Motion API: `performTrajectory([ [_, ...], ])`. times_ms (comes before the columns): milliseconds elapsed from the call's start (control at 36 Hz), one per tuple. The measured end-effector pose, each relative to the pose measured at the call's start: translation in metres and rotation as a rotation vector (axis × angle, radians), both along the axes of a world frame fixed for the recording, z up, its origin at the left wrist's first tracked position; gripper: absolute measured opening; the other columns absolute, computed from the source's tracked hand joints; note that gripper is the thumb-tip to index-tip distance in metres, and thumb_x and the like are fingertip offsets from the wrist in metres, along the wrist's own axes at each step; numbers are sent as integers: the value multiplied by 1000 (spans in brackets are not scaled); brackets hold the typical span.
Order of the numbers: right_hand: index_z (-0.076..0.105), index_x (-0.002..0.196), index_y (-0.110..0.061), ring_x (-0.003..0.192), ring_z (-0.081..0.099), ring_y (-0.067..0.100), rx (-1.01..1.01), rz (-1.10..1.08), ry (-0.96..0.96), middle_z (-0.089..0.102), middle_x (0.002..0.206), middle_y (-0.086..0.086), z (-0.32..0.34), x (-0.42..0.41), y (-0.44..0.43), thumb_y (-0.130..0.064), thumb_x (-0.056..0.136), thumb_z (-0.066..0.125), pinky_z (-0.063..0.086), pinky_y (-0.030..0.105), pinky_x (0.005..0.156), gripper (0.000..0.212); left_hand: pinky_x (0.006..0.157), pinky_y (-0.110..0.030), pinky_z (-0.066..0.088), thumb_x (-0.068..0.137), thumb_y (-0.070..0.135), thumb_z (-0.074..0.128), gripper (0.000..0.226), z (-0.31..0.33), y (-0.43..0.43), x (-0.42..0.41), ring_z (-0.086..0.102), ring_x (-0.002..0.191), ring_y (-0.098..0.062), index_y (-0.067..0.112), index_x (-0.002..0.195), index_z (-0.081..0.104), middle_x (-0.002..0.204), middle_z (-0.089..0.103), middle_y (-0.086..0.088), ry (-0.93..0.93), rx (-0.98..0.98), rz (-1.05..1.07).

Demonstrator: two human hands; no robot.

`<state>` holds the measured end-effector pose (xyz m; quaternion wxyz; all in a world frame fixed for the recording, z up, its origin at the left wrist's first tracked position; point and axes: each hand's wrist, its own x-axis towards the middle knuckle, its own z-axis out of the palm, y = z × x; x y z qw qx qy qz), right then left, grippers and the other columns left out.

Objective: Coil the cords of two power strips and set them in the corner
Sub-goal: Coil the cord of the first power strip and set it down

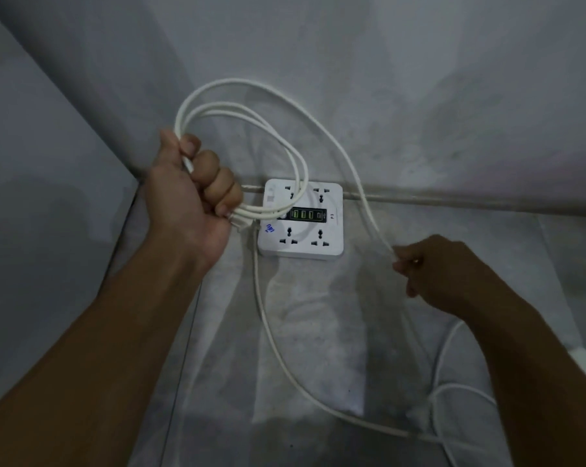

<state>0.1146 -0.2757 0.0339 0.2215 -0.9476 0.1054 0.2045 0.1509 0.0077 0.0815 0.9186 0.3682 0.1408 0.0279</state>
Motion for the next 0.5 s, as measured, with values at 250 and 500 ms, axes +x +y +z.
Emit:
performTrajectory([
  [250, 82, 87, -35, 48, 61, -12, 54, 363, 144, 73, 60, -20, 78, 1, 36, -40, 85, 78, 43, 15, 56, 7, 35, -21, 17, 107, 43, 25, 42, -5, -18, -5, 10, 39, -9, 23, 72, 36, 50, 14, 5, -17, 99, -70],
  [500, 78, 87, -41, 56, 63, -7, 246, 490, 132, 68, 60, -25, 107, 0, 45, -44, 90, 68, 43, 19, 63, 10, 37, -20, 21, 108, 42, 25, 41, -5, -27, -7, 15, 36, -8, 22, 74, 37, 47, 19, 6, -45, 149, -164],
])
